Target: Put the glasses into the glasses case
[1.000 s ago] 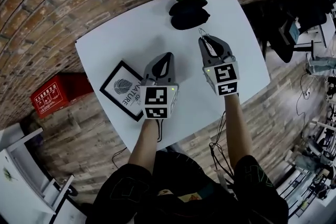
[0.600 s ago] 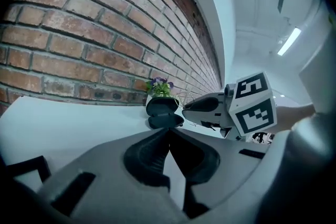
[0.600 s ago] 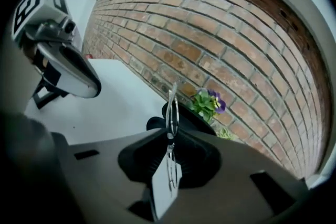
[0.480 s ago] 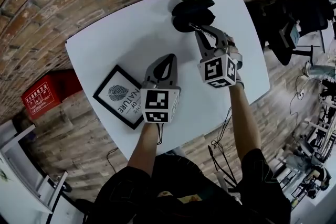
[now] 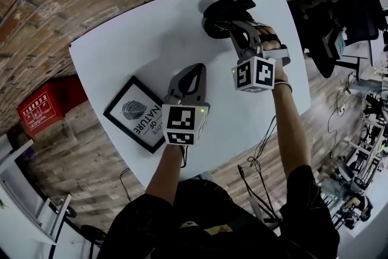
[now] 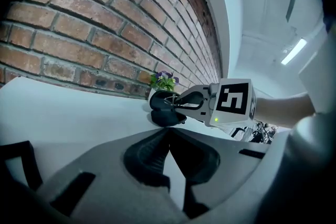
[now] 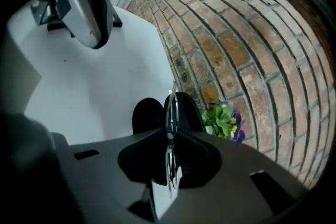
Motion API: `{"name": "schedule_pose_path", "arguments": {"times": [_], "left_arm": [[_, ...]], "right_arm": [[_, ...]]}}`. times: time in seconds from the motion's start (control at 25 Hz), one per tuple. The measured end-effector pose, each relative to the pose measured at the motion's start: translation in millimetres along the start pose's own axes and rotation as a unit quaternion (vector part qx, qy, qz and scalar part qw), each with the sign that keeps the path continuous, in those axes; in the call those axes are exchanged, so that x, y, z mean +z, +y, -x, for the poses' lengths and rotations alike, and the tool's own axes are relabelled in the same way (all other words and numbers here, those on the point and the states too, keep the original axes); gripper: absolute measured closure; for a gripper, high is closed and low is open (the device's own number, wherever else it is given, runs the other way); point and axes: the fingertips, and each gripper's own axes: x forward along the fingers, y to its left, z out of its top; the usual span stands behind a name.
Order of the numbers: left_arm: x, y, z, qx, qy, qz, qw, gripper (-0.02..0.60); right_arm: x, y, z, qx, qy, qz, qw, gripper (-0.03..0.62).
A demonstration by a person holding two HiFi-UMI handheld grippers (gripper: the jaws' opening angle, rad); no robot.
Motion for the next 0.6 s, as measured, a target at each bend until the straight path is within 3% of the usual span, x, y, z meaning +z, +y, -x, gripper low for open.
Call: {"name": "schedule_pose_path", "arguments": {"times": [0.24, 0.6], "left_arm": [[-4, 0, -3, -0.009, 0.003, 0.006, 0.9999, 0.574], [-7, 0, -2, -0.018, 0.003, 0.016, 0.9997, 0.574]], "right_arm": [[-9, 5, -17, 0.02, 0.014, 0.072, 0.997, 0.542], [-15, 18, -34, 0.051, 0.026, 0.116, 0.992, 0.54]]}}
